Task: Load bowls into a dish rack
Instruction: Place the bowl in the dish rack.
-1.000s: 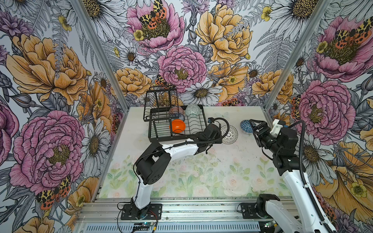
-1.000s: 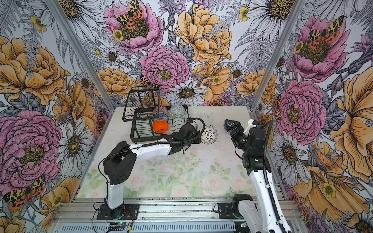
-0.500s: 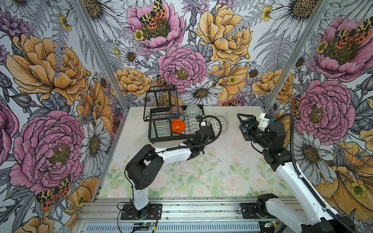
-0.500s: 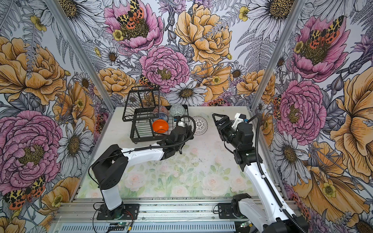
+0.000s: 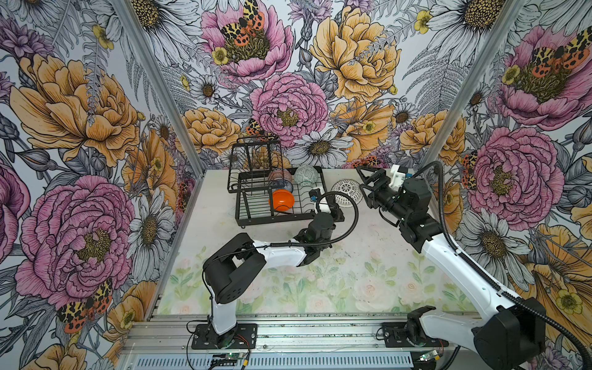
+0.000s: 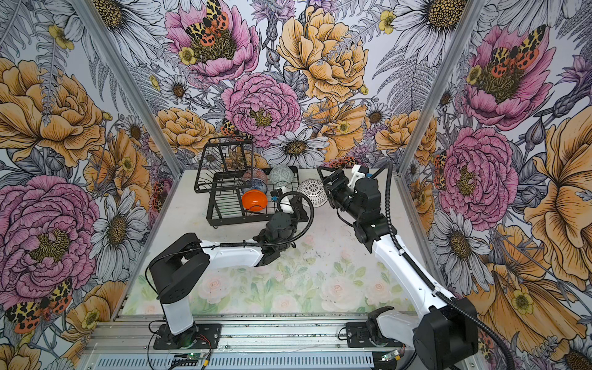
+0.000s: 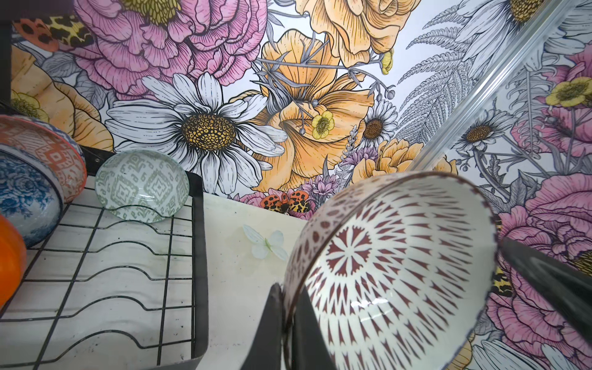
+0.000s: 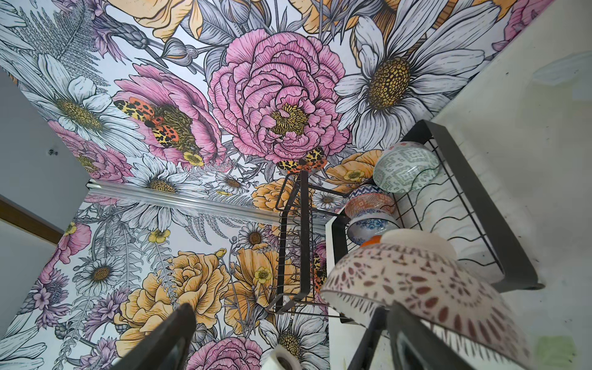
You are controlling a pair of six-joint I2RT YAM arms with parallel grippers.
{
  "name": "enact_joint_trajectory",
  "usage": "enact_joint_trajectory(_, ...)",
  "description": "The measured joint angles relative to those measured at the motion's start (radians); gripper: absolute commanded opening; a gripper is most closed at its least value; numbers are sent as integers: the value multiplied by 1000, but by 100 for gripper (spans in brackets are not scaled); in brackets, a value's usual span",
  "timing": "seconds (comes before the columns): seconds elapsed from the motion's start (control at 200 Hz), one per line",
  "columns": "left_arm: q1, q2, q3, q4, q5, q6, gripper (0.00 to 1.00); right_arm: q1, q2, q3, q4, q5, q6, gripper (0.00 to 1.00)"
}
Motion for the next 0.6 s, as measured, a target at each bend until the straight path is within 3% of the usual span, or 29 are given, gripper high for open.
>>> enact_joint_trajectory(0.6,3,40,-50,174,-37,75,0,32,109,75,57,32,66,84)
